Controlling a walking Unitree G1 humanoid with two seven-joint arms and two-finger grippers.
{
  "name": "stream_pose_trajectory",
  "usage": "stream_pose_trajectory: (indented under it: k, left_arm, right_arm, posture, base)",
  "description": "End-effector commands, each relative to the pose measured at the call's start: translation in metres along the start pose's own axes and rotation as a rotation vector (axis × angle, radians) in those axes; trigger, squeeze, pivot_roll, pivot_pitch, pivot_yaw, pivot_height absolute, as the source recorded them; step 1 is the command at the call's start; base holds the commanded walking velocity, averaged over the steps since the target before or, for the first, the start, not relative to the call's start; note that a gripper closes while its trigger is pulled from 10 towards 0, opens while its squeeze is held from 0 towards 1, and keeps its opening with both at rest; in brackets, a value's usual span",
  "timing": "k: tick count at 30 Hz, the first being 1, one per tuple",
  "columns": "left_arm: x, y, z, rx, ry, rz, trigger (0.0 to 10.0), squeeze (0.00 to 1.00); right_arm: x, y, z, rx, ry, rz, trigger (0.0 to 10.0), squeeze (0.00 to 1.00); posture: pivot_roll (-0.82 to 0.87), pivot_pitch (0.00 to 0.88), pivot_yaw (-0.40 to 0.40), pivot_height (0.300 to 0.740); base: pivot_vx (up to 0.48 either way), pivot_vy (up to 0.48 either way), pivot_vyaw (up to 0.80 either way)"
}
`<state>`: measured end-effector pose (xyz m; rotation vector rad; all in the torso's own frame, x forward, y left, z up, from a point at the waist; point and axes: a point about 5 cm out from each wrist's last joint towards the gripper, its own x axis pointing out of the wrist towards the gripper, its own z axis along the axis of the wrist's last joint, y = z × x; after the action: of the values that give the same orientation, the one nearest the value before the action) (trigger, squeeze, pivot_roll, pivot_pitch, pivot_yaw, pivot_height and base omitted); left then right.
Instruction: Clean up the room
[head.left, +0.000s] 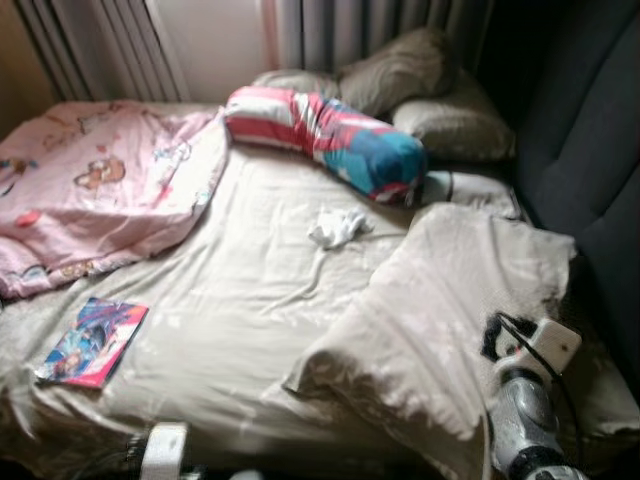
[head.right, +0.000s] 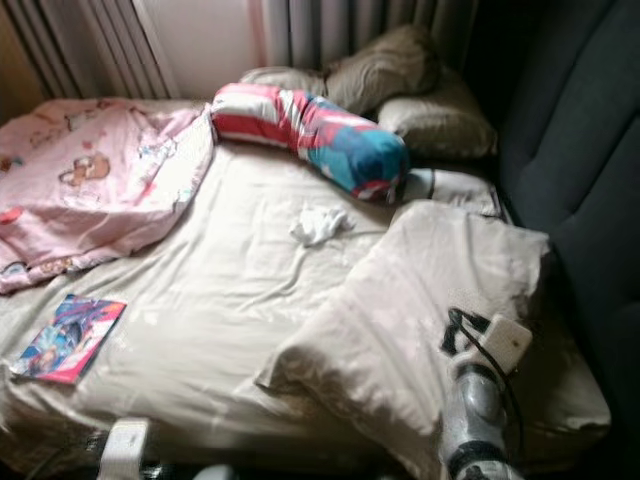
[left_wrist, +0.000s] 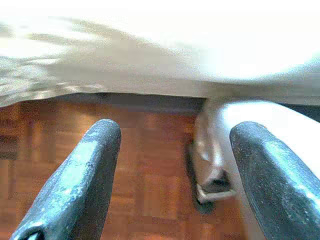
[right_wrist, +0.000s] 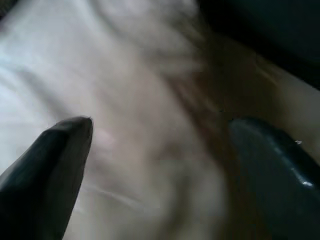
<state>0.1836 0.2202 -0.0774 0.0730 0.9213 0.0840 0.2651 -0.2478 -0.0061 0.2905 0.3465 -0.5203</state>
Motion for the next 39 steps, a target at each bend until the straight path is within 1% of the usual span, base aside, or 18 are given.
stream_pose_trajectory:
  k: [1,5,11,13,14,15,17,18,19,20,23,26,31,33,34,35,36,39]
  left_arm:
    - [-0.002,0.011,-0.008,0.022,0.033,0.030,10.0,0.00]
    - [-0.002,0.011,-0.008,0.022,0.035,0.030,10.0,0.00]
    - [-0.002,0.011,-0.008,0.025,0.035,0.029,10.0,0.00]
    - [-0.002,0.011,-0.008,0.027,0.035,0.028,10.0,0.00]
    - [-0.002,0.012,-0.008,0.027,0.035,0.028,10.0,0.00]
    - [-0.002,0.011,-0.007,0.030,0.035,0.029,10.0,0.00]
    - [-0.002,0.012,-0.007,0.031,0.034,0.030,10.0,0.00]
    - [-0.002,0.011,-0.007,0.030,0.034,0.029,10.0,0.00]
    - [-0.002,0.011,-0.007,0.030,0.034,0.029,10.0,0.00]
    - [-0.002,0.011,-0.007,0.030,0.034,0.029,10.0,0.00]
    - [-0.002,0.011,-0.007,0.031,0.034,0.029,10.0,0.00]
    - [-0.002,0.011,-0.007,0.029,0.033,0.029,10.0,0.00]
    - [-0.002,0.012,-0.007,0.027,0.033,0.031,10.0,0.00]
    - [-0.002,0.012,-0.007,0.030,0.033,0.030,10.0,0.00]
    - [-0.002,0.012,-0.007,0.031,0.034,0.029,10.0,0.00]
    - [-0.002,0.012,-0.007,0.031,0.034,0.029,10.0,0.00]
    - [-0.002,0.013,-0.007,0.032,0.033,0.028,10.0,0.00]
    - [-0.002,0.013,-0.007,0.033,0.034,0.027,10.0,0.00]
  right_arm:
    - [-0.004,0.004,-0.012,0.001,0.056,-0.008,10.0,0.00]
    - [-0.007,0.002,-0.021,0.024,0.109,-0.017,10.0,0.00]
    - [-0.009,0.004,-0.025,0.059,0.128,0.057,10.0,0.00]
    - [-0.010,0.004,-0.027,0.064,0.143,0.070,10.0,0.45]
    - [-0.010,0.004,-0.028,0.068,0.150,0.078,10.0,0.45]
    - [-0.012,0.006,-0.032,0.075,0.169,0.101,10.0,0.47]
    - [-0.013,0.007,-0.036,0.078,0.190,0.116,10.0,0.43]
    - [-0.015,0.008,-0.039,0.082,0.213,0.123,10.0,0.36]
    - [-0.015,0.008,-0.039,0.082,0.213,0.123,10.0,0.36]
    - [-0.018,0.009,-0.048,0.065,0.269,0.133,10.0,0.00]
    - [-0.023,0.011,-0.057,0.047,0.322,0.158,10.0,0.00]
    - [-0.025,0.014,-0.060,0.038,0.319,0.172,10.0,0.00]
    - [-0.029,0.019,-0.066,0.062,0.364,0.218,10.0,0.00]
    - [-0.031,0.021,-0.070,0.064,0.392,0.238,10.0,0.00]
    - [-0.035,0.022,-0.075,0.062,0.432,0.255,10.0,0.00]
    - [-0.035,0.022,-0.075,0.062,0.432,0.255,10.0,0.00]
    - [-0.039,0.022,-0.081,0.055,0.473,0.267,10.0,0.00]
    - [-0.043,0.022,-0.088,0.021,0.520,0.272,10.0,0.00]
  posture:
    - [0.05,0.033,-0.010,0.643]
    - [0.05,0.033,-0.012,0.643]
    - [0.04,0.033,-0.012,0.643]
    - [0.04,0.033,-0.011,0.643]
    - [0.04,0.033,-0.011,0.643]
    - [0.04,0.031,-0.012,0.643]
    - [0.04,0.032,-0.012,0.643]
    - [0.04,0.031,-0.012,0.643]
    - [0.04,0.031,-0.012,0.643]
    - [0.04,0.031,-0.012,0.643]
    - [0.04,0.030,-0.013,0.643]
    - [0.05,0.030,-0.013,0.643]
    - [0.05,0.031,-0.009,0.643]
    - [0.04,0.032,-0.008,0.643]
    - [0.05,0.033,-0.004,0.643]
    - [0.05,0.033,-0.004,0.643]
    - [0.05,0.033,-0.002,0.643]
    - [0.05,0.035,0.001,0.643]
  base:
    - [0.000,0.000,0.00]
    - [0.000,0.000,0.00]
    - [0.000,0.000,0.00]
    - [0.000,0.000,0.00]
    - [0.000,0.000,0.00]
    - [0.000,0.000,0.00]
    - [0.000,0.000,0.00]
    - [0.000,0.000,0.00]
    - [0.000,0.000,0.00]
    - [0.000,0.000,0.00]
    - [0.000,0.000,0.00]
    - [0.000,0.000,0.00]
    - [0.000,0.000,0.00]
    - [0.000,0.000,0.00]
    - [0.000,0.000,0.00]
    - [0.000,0.000,0.00]
    - [0.000,0.000,0.00]
    - [0.000,0.000,0.00]
